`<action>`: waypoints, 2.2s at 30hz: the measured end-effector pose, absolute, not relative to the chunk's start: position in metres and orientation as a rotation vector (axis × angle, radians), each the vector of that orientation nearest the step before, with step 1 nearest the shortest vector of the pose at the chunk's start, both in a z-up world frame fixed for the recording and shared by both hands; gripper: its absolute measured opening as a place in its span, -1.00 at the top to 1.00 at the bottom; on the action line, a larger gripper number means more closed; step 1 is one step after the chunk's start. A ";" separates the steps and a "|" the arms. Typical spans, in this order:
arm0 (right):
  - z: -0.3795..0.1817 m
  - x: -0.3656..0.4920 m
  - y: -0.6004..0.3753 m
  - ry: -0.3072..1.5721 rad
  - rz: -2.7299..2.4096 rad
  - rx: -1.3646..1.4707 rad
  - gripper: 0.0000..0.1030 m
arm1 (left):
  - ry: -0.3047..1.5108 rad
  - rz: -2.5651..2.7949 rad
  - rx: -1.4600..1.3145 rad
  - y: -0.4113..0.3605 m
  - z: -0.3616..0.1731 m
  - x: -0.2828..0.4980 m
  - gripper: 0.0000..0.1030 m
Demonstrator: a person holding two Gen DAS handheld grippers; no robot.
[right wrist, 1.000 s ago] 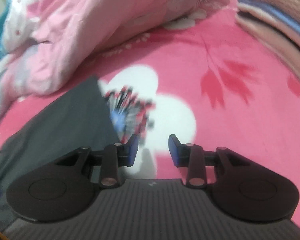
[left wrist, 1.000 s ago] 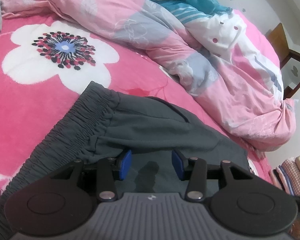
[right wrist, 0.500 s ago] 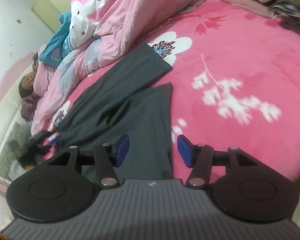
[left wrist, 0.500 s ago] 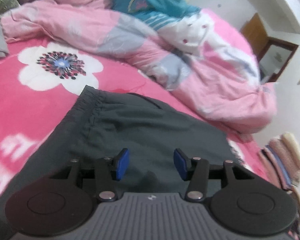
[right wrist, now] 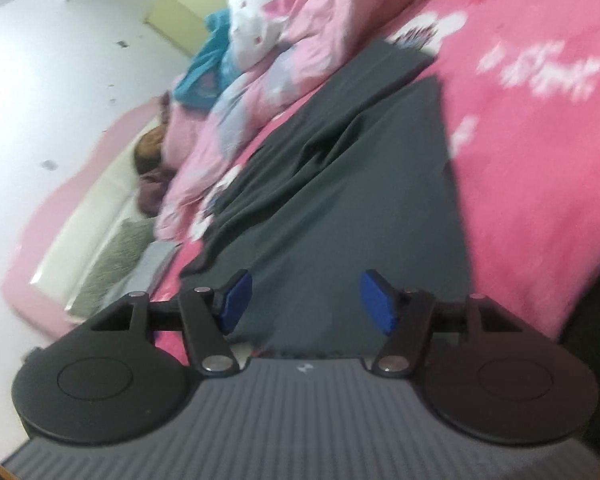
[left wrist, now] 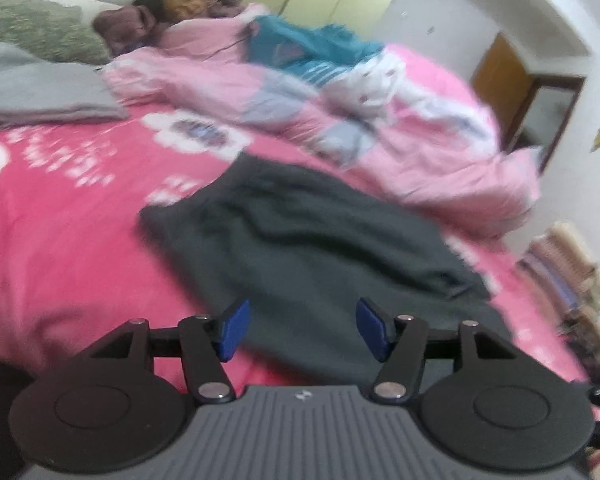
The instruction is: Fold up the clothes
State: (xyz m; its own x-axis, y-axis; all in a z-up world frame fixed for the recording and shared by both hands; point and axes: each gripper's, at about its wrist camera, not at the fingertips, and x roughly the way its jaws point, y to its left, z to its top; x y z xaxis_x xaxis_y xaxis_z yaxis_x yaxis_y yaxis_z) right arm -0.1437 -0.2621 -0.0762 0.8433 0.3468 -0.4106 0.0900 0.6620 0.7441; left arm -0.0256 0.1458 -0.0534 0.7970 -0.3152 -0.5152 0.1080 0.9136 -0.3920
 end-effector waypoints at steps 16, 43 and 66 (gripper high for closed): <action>-0.099 -0.163 -0.235 0.590 0.176 0.962 -0.26 | 0.589 -0.100 -0.423 0.155 -0.082 0.012 -0.33; -0.128 -0.122 -0.218 0.682 0.236 1.045 -0.26 | 0.523 -0.177 -0.506 0.168 -0.097 0.004 -0.50; -0.150 -0.124 -0.237 0.494 0.223 1.289 -0.16 | 0.514 -0.190 -0.563 0.176 -0.097 0.004 -0.49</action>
State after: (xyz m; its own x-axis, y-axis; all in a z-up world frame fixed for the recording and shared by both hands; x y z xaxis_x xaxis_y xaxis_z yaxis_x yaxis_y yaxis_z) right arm -0.1240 -0.2373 -0.1497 0.8755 0.4272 -0.2259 0.1124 0.2747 0.9549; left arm 0.0039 0.1763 -0.0972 0.8576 -0.3086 -0.4114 0.0339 0.8321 -0.5535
